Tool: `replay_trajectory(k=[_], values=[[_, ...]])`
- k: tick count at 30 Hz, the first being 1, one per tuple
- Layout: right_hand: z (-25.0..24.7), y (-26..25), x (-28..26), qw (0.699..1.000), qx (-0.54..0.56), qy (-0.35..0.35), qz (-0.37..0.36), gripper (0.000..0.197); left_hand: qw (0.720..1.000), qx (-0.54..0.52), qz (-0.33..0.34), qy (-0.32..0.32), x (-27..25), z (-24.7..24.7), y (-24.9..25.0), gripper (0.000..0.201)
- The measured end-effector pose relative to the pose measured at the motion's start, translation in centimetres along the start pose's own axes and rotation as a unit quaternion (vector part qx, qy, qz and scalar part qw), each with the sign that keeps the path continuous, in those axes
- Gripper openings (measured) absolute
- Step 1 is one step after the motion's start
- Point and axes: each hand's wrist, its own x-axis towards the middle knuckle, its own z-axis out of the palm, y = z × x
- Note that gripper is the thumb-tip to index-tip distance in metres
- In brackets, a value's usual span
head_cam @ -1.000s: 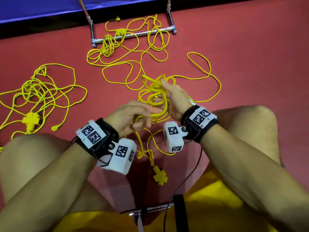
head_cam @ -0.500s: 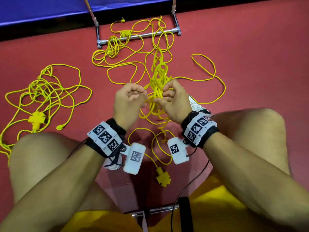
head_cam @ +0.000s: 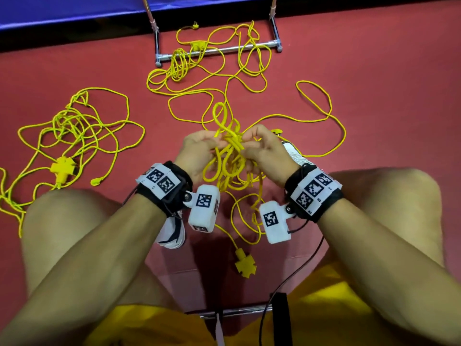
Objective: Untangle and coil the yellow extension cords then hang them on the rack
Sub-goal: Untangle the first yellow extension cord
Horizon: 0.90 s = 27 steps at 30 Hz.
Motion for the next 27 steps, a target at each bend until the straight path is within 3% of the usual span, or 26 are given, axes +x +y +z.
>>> replay_trajectory(k=[4,8,11,14,17,22,25,27], values=[[-1.7,0.9,1.5,0.985,-0.126,0.119,0.012,0.021,0.998,0.015,0.017,0.066,0.8,-0.9,0.7,0.019],[-2.7,1.4,1.6,0.962,-0.251,0.112,0.003,0.023,0.991,0.052,0.038,0.119,2.5,-2.8,1.1,0.019],[-2.9,0.8,1.2,0.949,-0.275,0.155,0.001,0.015,0.988,-0.048,0.044,0.142,2.9,-3.5,1.7,0.021],[-3.5,0.5,1.2,0.934,-0.282,0.218,0.004,0.017,0.965,-0.175,0.066,0.184,3.3,-4.0,2.6,0.025],[-3.3,0.4,1.0,0.937,-0.266,0.225,0.017,0.016,0.96,-0.177,0.053,0.212,3.4,-4.1,2.6,0.028],[-2.6,1.0,0.6,0.955,-0.272,0.098,0.069,0.023,0.994,-0.061,0.0,0.092,2.4,-2.4,0.9,0.02],[-2.4,1.4,0.9,0.96,-0.256,0.097,0.056,0.03,0.999,-0.005,-0.025,0.036,1.3,-1.4,0.3,0.014],[-2.3,1.0,0.9,0.978,-0.174,0.109,0.036,0.029,0.998,0.023,-0.053,-0.011,0.4,-0.6,-0.1,0.014]])
